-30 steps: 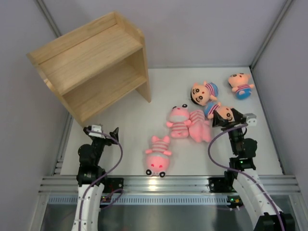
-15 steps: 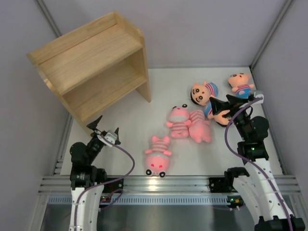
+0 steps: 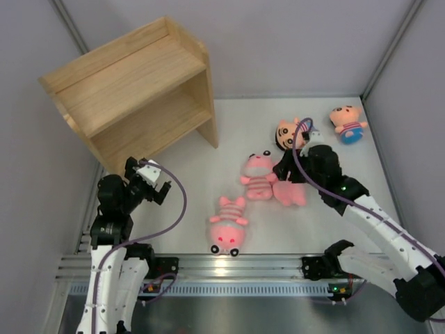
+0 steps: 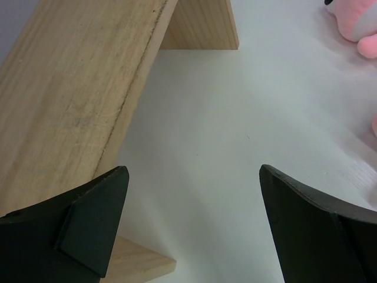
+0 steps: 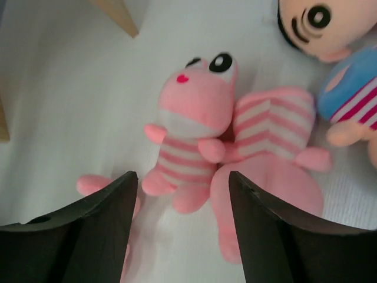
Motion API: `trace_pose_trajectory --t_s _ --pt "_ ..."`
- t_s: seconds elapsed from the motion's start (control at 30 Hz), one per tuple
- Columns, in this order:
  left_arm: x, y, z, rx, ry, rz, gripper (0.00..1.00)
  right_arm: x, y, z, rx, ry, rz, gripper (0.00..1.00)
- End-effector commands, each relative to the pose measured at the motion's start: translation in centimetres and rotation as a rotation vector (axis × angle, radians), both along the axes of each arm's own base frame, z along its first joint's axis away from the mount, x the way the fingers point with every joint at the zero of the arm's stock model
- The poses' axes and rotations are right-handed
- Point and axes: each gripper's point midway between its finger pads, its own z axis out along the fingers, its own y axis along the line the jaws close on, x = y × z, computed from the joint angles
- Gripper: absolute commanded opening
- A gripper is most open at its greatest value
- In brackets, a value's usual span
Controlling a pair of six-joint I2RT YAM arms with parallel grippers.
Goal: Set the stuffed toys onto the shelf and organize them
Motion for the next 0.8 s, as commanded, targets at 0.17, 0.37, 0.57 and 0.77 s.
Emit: trace_pose_trajectory --t_s 0.17,0.37,0.57,0.77 --pt "-2.1 1.2 0.2 -0.02 0.167 0.099 0.99 -4.3 5.4 -8.1 -0.147 0.225 -0.056 0.63" --pt "-3.4 1.1 0.7 -0.027 0.195 0.096 0.99 -2.5 6.9 -11.1 -0.222 0.266 -0.059 0.64" --pt "-3.8 1.0 2.1 -0.034 0.154 0.091 0.99 -1.4 8.9 -12.1 -0.236 0.255 0.003 0.42" --pt "-4.6 1.0 3.4 -0.028 0.109 0.089 0.99 -0.8 7.8 -6.9 -0.254 0.148 0.006 0.0"
